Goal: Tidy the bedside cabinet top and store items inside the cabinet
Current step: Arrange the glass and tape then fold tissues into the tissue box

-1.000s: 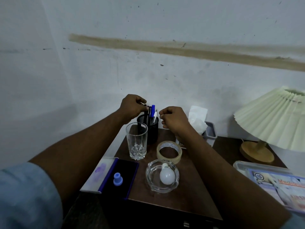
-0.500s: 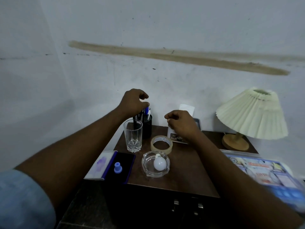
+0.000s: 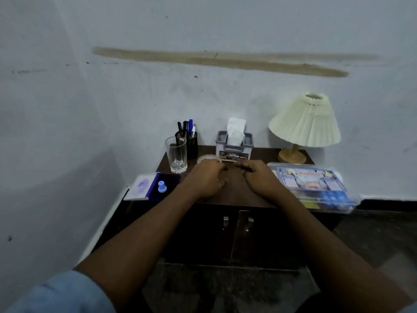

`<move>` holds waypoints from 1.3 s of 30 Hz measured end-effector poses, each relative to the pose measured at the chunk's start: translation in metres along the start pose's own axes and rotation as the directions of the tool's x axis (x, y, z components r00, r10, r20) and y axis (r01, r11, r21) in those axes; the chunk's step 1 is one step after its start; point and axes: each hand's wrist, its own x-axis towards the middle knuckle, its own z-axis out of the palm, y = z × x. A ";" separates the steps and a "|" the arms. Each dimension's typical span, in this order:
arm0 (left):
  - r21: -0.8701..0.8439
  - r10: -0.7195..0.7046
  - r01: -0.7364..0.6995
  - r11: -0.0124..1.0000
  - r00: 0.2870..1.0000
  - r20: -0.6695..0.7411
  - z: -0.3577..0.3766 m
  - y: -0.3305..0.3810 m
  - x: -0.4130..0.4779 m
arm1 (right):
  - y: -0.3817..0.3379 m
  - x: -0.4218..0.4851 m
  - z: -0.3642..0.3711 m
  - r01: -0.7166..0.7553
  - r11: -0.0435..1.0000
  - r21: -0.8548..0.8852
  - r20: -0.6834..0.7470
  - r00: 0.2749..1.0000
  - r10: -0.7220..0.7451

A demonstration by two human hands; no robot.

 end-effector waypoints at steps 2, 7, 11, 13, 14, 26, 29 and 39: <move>-0.059 -0.017 0.015 0.998 0.999 -0.028 0.014 0.007 -0.014 | 0.002 -0.020 -0.001 0.017 1.000 0.018 -0.089 0.996 -0.015; -0.025 0.002 0.000 1.000 0.998 0.061 0.043 0.029 -0.019 | 0.028 -0.059 -0.010 0.059 0.998 0.020 -0.180 0.982 -0.054; 0.002 0.014 -0.014 1.000 1.000 0.005 0.039 0.054 -0.003 | 0.033 -0.065 -0.028 0.030 0.999 0.035 -0.318 0.948 -0.017; 0.013 0.022 -0.022 1.000 1.000 0.001 0.038 0.060 -0.003 | 0.035 -0.070 -0.026 0.038 0.998 0.045 -0.313 0.949 -0.022; 0.025 0.024 -0.025 0.999 1.000 0.012 0.038 0.061 -0.004 | 0.036 -0.073 -0.023 0.038 0.998 0.048 -0.296 0.955 -0.022; 0.055 -0.171 0.173 0.983 0.984 -0.052 0.002 -0.024 -0.035 | 0.012 -0.051 0.033 0.181 0.980 -0.088 -0.015 0.983 -0.183; -0.003 -0.278 0.284 0.959 0.938 -0.208 -0.014 -0.059 -0.052 | 0.007 -0.044 0.043 0.214 0.970 -0.118 0.018 0.977 -0.213; -0.415 -0.886 0.796 0.440 0.461 -0.055 -0.038 -0.158 -0.112 | -0.026 -0.014 0.099 0.294 0.915 -0.276 0.019 0.954 -0.300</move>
